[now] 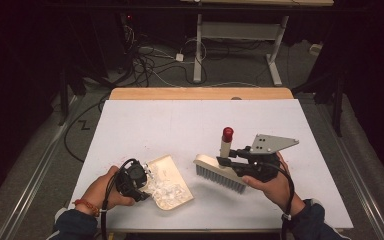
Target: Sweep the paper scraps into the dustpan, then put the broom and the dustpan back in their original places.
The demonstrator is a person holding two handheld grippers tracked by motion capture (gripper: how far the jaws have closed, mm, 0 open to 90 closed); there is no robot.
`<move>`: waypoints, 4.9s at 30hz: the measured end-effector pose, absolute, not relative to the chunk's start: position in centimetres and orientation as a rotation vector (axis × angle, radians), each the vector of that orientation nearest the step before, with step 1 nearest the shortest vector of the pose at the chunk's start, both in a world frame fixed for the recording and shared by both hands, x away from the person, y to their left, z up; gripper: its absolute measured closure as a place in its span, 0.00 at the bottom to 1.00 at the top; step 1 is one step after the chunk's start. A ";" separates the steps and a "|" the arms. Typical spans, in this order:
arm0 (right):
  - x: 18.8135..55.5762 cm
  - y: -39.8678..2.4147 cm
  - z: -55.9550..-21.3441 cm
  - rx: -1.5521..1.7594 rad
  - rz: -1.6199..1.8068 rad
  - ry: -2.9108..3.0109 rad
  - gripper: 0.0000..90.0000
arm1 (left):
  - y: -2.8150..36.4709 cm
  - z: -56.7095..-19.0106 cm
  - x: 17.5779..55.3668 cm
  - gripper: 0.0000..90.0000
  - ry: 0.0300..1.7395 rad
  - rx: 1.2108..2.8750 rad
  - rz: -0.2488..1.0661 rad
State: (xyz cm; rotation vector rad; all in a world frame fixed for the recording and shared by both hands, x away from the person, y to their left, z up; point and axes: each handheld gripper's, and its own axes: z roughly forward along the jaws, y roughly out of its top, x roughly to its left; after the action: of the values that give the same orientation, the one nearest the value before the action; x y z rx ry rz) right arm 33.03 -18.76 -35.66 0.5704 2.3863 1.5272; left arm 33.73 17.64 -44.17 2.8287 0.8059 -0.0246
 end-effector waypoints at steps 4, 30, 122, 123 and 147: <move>33.3 -20.3 -35.7 0.612 1.512 2.382 0.79 | 18.3 -44.2 33.9 0.70 0.857 2.806 0.000; 32.3 -28.1 -35.1 0.712 1.393 2.498 0.79 | 22.2 -44.0 34.6 0.70 1.149 2.587 0.106; 29.5 -29.0 -43.4 0.814 1.148 1.929 0.23 | 20.9 -45.5 28.2 0.19 0.784 2.077 0.819; 29.3 -28.8 -43.6 0.813 1.140 1.931 0.22 | 20.9 -45.6 28.1 0.19 0.782 2.082 0.820; 28.4 -28.2 -44.0 0.795 1.075 1.915 0.21 | 20.1 -45.9 28.2 0.19 0.774 2.115 0.790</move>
State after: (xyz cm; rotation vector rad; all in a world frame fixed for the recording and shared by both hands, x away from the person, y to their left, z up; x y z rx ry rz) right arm 28.41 -28.17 -44.02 0.7951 1.9148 1.0747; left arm 28.16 20.08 -45.87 2.1147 0.7737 0.7901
